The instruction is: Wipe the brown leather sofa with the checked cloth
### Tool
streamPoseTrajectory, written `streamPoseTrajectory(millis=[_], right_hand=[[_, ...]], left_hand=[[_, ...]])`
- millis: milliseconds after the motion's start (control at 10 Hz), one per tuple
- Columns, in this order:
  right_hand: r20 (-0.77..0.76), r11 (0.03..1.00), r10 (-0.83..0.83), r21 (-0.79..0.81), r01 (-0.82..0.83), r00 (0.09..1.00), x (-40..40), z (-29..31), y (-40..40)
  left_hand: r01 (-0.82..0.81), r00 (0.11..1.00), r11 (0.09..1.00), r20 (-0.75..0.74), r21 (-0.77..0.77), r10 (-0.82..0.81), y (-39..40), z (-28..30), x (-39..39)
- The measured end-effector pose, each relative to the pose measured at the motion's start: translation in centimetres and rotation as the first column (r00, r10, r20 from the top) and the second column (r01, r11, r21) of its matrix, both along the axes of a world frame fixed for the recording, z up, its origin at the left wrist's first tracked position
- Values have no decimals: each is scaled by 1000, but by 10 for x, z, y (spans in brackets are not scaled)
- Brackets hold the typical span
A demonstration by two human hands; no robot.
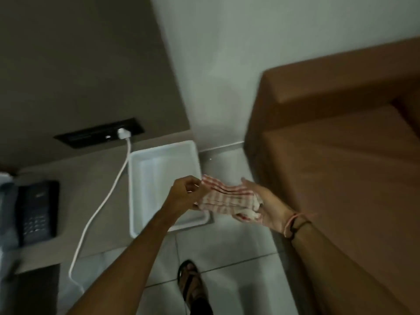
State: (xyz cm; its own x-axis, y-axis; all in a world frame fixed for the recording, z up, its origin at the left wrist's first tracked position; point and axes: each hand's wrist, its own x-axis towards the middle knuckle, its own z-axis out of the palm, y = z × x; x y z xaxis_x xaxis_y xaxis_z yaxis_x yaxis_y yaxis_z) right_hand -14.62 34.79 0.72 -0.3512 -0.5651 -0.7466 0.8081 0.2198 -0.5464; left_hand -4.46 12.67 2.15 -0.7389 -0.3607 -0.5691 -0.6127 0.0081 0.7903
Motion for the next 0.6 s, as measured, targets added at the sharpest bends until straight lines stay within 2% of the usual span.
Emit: streamPoseTrajectory(millis=[100,200,300,400,500,600], right_hand=[[-243,962,138,263,-72,960,4,-22,-87],[-346,887,272,451,-96,898,20,-48,-167],[-382,800,405,588,-120,831,30,-76,-203],[-320,745,508,628,-223,800,37,-86,-205],[-365,793,507,551,-258,781,28,-63,-197],[-473,931,253,356,-79,844,13,19,-169]], left_hand=[[-198,974,979,104,-45,202,-60,-19,33],[-319,912,944,244,-84,330,-104,-51,58],[-322,884,937,312,-135,349,-120,-83,68],[-159,896,968,383,-194,224,-118,-94,69],[-30,877,972,460,-233,137,-112,-73,62],[-7,910,962,398,-271,119,-108,-13,48]])
